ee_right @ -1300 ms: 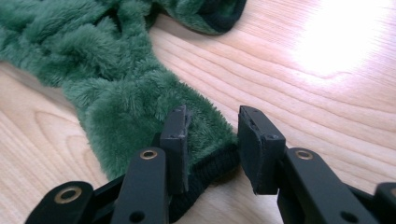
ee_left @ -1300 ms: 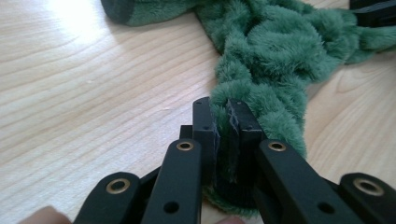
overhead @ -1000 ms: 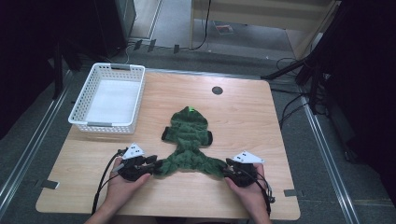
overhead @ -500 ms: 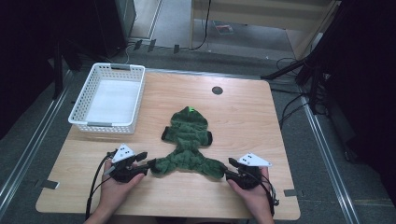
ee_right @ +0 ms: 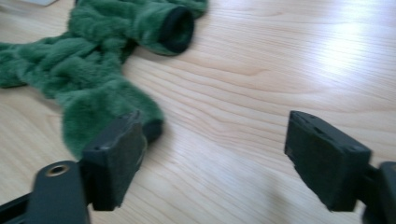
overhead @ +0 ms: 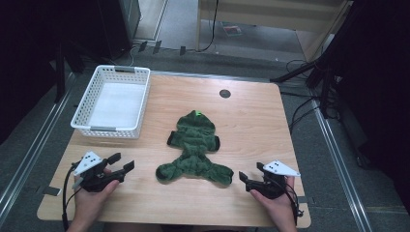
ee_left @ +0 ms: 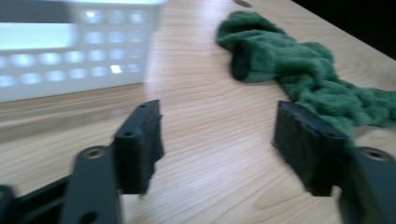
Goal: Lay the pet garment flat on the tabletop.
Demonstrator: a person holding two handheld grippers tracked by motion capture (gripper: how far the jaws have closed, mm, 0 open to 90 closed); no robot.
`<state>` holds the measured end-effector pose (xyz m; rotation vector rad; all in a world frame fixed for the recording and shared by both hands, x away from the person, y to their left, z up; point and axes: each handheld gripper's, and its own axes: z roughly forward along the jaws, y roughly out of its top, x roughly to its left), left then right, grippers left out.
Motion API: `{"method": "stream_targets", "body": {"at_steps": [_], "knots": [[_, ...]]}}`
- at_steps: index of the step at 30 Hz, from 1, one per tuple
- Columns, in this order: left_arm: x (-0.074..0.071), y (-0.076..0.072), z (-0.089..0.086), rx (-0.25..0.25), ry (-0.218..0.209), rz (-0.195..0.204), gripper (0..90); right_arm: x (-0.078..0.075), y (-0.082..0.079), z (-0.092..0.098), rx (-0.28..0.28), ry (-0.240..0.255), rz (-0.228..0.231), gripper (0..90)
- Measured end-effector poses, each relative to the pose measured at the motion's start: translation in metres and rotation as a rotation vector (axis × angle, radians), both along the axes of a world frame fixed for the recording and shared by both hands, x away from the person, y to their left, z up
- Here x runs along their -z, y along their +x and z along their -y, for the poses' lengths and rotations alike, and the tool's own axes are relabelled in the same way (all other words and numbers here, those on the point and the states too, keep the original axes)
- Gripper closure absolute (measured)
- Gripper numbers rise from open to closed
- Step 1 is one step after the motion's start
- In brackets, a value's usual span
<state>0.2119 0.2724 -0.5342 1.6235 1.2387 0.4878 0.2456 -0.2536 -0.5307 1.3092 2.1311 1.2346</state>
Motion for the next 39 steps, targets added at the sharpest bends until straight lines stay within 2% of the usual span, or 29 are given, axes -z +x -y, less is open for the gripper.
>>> {"method": "stream_targets", "body": {"at_steps": [4,6,8,12,15,20,25,29,34,37,39], "knots": [[0.000,-0.003,-0.026,-0.069,-0.033,-0.006,19.7,0.000,0.001,0.015,0.048,-0.005,-0.003,12.0],[0.001,-0.005,-0.039,-0.097,-0.048,-0.004,16.3,0.001,0.001,0.023,0.068,0.008,-0.006,10.9],[0.002,-0.007,-0.051,-0.100,-0.073,0.002,12.0,0.002,0.002,0.030,0.089,0.019,-0.019,6.9],[0.004,-0.012,-0.070,-0.118,-0.084,0.009,6.6,0.005,0.002,0.043,0.120,0.007,-0.036,1.3],[0.005,-0.016,-0.083,-0.132,-0.072,0.022,2.3,0.007,0.002,0.052,0.138,0.004,-0.033,0.0],[0.008,-0.019,-0.101,-0.198,-0.006,0.017,2.2,0.011,0.000,0.071,0.183,0.003,-0.035,0.0],[0.011,-0.019,-0.117,-0.258,0.007,-0.001,2.1,0.016,-0.005,0.090,0.245,0.005,-0.045,0.0],[0.014,-0.017,-0.120,-0.271,0.008,-0.017,2.1,0.016,-0.010,0.096,0.262,0.023,-0.034,0.0],[0.016,-0.013,-0.109,-0.254,0.083,-0.011,2.1,0.017,-0.010,0.092,0.252,0.011,-0.029,0.0],[0.017,-0.014,-0.106,-0.236,0.105,0.009,2.1,0.017,-0.010,0.092,0.250,0.010,-0.027,0.0],[0.018,-0.012,-0.105,-0.234,0.106,-0.001,2.1,0.017,-0.010,0.093,0.252,0.018,-0.030,0.0]]}}
